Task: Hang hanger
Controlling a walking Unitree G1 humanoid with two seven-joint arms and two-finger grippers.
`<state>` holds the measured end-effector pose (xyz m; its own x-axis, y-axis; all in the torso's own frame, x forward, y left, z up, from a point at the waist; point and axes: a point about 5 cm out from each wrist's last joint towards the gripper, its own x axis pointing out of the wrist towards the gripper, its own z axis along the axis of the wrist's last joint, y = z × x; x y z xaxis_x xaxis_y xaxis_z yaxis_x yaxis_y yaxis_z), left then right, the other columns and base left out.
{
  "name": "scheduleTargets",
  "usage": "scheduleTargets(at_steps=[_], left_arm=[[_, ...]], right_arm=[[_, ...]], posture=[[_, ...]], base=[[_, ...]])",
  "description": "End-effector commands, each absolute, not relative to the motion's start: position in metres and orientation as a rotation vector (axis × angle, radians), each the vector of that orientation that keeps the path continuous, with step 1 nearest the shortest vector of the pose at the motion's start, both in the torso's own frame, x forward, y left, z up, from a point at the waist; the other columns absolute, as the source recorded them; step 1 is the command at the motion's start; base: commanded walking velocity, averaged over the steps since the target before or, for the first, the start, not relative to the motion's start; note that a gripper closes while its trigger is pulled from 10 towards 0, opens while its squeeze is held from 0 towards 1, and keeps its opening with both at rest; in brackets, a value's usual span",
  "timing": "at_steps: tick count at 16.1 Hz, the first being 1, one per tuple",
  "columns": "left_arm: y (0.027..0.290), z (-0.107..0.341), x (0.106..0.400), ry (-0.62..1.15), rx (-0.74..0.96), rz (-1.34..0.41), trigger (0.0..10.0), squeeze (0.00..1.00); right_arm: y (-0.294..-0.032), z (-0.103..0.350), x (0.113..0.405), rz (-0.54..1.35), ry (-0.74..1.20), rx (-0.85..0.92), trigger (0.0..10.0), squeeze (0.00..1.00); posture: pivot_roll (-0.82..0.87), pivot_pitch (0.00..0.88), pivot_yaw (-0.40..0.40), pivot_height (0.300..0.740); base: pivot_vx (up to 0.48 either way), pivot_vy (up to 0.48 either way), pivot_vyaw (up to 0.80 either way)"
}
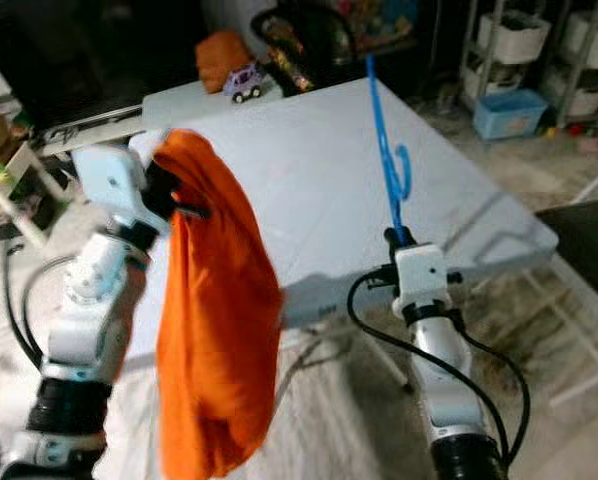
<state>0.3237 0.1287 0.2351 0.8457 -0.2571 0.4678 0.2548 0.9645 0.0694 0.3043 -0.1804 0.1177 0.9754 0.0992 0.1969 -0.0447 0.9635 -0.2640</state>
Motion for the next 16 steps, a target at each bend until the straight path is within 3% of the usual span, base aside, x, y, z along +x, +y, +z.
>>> scheduleTargets(at_steps=[1,10,14,16], left_arm=[[0.144,0.238,0.323,-0.511,0.031,-0.199,10.0,0.0],[0.165,0.232,0.33,-0.459,0.032,-0.098,10.0,0.0],[0.201,0.229,0.377,-0.223,0.24,-0.074,10.0,0.0],[0.223,0.249,0.401,-0.127,0.368,-0.002,10.0,0.0]], right_arm=[[-0.166,0.112,0.305,0.12,-0.182,-0.248,10.0,0.0],[-0.161,0.108,0.305,0.154,-0.169,-0.269,10.0,0.0],[-0.156,0.107,0.305,0.183,-0.161,-0.267,10.0,0.0],[-0.154,0.107,0.306,0.189,-0.158,-0.262,10.0,0.0]], posture=[[-0.11,0.0,0.142,0.74],[-0.1,0.0,0.129,0.74],[-0.1,0.0,0.13,0.74],[-0.11,0.0,0.139,0.74]], base=[[0.0,0.0,0.0],[0.0,0.0,0.0],[0.0,0.0,0.0],[0.0,0.0,0.0]])
